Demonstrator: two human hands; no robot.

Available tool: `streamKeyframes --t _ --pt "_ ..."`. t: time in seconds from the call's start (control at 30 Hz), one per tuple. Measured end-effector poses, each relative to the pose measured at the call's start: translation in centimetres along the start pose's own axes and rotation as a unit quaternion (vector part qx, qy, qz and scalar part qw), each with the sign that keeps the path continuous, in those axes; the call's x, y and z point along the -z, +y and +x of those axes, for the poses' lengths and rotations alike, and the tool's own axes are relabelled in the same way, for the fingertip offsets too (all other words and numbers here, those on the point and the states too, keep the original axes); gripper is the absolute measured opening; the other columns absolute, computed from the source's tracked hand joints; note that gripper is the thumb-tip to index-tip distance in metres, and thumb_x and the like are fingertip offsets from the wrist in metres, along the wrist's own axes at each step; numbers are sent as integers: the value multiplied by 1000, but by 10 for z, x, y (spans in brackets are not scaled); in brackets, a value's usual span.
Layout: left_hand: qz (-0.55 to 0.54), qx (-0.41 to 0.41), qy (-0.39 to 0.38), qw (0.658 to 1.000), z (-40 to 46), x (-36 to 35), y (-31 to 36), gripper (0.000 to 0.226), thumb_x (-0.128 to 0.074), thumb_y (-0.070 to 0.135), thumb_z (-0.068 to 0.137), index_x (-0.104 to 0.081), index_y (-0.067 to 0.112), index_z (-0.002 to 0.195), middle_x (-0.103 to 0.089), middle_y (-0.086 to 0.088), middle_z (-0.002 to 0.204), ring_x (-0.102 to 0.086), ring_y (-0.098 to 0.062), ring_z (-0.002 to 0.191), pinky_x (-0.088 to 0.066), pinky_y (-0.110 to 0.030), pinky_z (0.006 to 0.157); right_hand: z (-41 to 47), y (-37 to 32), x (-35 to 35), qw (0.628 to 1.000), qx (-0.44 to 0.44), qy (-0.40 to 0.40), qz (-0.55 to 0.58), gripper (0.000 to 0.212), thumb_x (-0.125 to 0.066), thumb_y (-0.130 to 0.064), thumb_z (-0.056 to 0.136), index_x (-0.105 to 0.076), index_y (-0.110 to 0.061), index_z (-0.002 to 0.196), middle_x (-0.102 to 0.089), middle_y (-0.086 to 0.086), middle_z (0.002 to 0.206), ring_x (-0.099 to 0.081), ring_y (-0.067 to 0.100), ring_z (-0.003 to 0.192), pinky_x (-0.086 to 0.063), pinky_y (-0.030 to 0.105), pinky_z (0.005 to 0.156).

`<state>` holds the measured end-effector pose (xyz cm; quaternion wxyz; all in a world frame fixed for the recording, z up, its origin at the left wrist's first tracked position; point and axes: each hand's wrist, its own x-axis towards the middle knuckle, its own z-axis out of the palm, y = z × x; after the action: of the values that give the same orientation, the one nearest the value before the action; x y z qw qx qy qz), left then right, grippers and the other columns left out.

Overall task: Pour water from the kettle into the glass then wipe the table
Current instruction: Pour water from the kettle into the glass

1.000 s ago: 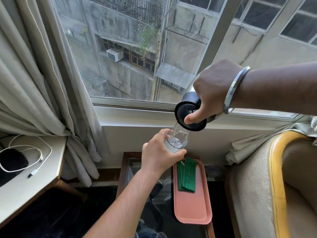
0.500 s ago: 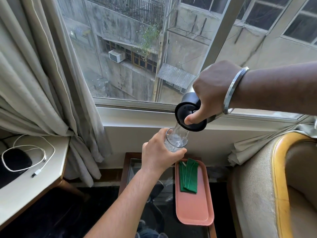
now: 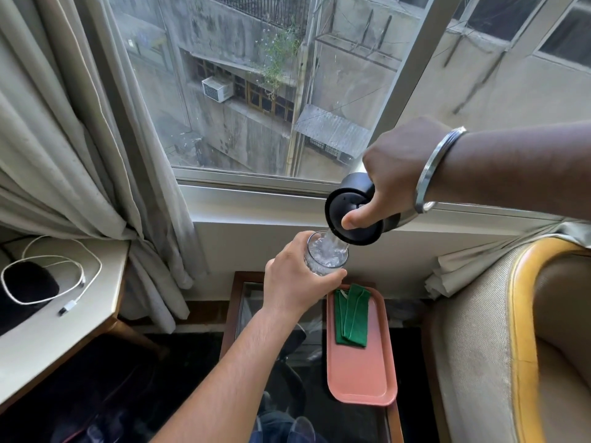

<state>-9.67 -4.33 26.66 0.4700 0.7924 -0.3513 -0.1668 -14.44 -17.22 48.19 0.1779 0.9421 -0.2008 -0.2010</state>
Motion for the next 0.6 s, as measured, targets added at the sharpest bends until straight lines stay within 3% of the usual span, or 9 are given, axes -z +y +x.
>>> streamKeyframes --t 0.1,0.23,0.33,0.4,0.5,0.6 --pt "-9 0 -6 1000 -1 1 -6 62 -79 57 63 -56 39 118 -68 19 101 -65 -4 93 -56 -38 87 6 -2 -14 1000 -6 3 -22 87 -31 -97 41 -53 -14 51 -56 3 50 -57 26 52 -49 32 55" --pt "-21 5 -17 1000 -1 -1 -24 64 -78 59 63 -56 39 120 -69 19 102 -65 -4 95 -56 -37 87 23 -1 -42 992 -51 -49 109 83 -38 -96 51 -46 -14 51 -53 4 53 -51 23 52 -43 32 53" --pt "-28 3 -24 999 -2 -3 -39 65 -75 64 62 -57 38 119 -69 19 103 -66 -3 95 -56 -33 85 34 1 -75 968 -73 -116 210 90 -30 -101 42 -49 -14 47 -56 4 52 -52 24 51 -41 32 54" --pt "-35 9 -27 999 -3 -7 -58 64 -79 60 63 -58 35 119 -69 18 104 -66 -3 95 -55 -30 85 38 -2 -104 936 -102 -152 300 91 -35 -101 41 -55 -12 46 -61 4 49 -54 24 49 -41 31 55" --pt "-50 25 -29 998 -4 -13 -90 62 -86 46 64 -59 34 119 -69 16 110 -66 -5 102 -55 -35 90 34 -16 -155 873 -162 -176 426 77 -52 -87 59 -52 -11 45 -54 1 37 -49 20 35 -35 25 46" --pt "-58 50 -40 996 -8 -18 -129 62 -90 39 65 -58 38 118 -69 18 111 -66 -6 106 -55 -39 92 28 -50 -219 777 -216 -193 559 76 -62 -84 53 -47 -10 50 -43 6 39 -40 22 37 -27 21 40"
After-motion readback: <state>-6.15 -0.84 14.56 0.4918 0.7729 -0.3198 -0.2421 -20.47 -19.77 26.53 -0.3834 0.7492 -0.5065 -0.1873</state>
